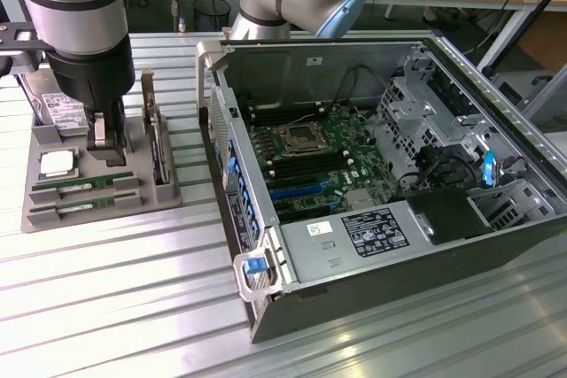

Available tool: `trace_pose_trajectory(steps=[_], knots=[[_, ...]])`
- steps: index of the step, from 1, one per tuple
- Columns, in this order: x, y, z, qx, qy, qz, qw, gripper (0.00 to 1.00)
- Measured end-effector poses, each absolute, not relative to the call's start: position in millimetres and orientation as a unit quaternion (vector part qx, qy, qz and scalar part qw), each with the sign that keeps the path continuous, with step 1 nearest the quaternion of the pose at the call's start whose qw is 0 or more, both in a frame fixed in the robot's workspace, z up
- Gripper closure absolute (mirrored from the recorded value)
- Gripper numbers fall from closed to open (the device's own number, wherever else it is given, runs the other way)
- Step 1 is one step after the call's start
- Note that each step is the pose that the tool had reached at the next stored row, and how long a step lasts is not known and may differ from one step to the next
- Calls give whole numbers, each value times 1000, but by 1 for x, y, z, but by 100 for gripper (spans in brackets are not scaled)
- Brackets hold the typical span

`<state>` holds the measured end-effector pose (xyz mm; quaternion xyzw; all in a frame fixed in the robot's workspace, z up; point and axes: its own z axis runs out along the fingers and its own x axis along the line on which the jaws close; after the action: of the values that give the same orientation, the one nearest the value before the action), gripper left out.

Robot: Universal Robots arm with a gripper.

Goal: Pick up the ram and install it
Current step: 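Pick up the ram and move it above insertion slot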

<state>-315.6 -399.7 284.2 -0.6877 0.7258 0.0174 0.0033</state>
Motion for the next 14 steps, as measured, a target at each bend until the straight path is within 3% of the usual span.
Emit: trace_pose_trajectory(steps=[14], knots=[[-316, -400, 281, -688, 726, 17, 3, 64]])
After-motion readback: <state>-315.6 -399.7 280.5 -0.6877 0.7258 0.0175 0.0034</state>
